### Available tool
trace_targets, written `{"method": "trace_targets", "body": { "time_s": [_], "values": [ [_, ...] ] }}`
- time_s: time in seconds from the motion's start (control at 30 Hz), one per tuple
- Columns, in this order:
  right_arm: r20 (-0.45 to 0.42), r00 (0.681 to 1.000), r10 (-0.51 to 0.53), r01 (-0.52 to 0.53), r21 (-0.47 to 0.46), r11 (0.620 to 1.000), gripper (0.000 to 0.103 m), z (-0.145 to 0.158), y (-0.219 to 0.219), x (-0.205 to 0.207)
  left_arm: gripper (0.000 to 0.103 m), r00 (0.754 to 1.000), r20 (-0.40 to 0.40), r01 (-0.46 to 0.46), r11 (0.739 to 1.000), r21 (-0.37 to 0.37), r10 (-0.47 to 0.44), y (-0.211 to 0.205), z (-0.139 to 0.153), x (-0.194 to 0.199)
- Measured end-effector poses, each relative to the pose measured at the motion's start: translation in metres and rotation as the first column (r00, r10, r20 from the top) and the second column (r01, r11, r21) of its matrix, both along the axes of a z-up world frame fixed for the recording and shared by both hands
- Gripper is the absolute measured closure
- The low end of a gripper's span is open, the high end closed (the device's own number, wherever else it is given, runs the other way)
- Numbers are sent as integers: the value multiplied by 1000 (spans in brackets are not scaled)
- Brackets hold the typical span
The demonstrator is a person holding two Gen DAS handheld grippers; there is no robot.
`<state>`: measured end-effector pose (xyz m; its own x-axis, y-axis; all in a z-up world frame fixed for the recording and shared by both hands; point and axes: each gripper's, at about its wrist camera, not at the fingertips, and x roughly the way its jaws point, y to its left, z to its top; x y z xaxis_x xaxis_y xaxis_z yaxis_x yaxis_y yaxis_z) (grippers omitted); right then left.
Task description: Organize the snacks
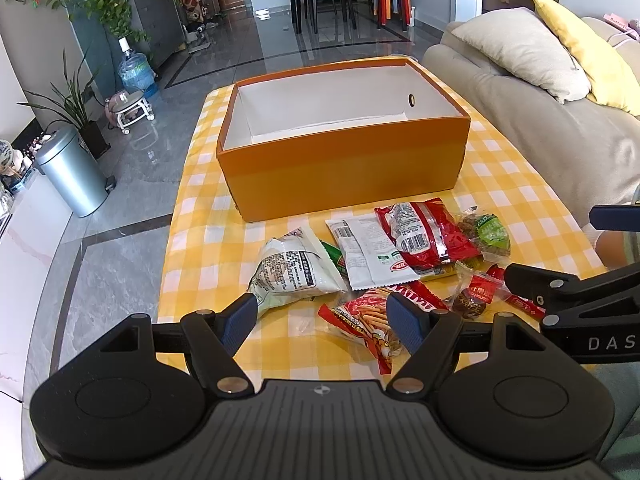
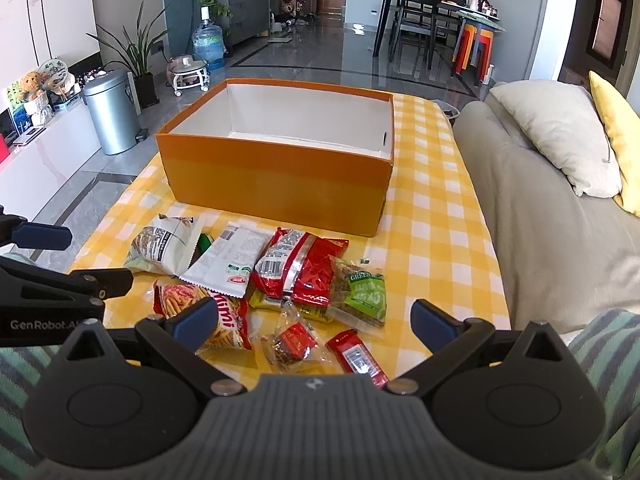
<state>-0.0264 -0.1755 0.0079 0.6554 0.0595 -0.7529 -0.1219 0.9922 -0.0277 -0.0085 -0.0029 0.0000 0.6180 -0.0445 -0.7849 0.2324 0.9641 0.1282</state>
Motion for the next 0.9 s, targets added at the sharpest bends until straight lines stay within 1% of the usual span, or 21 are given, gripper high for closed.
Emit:
{"method": "trace_targets", "body": {
  "time_s": [0.9],
  "values": [
    [-5, 1000, -1, 1, -10, 1000, 4, 0, -3, -7, 16, 1000, 18, 11, 1000, 2, -11, -3, 9, -9]
  ]
}}
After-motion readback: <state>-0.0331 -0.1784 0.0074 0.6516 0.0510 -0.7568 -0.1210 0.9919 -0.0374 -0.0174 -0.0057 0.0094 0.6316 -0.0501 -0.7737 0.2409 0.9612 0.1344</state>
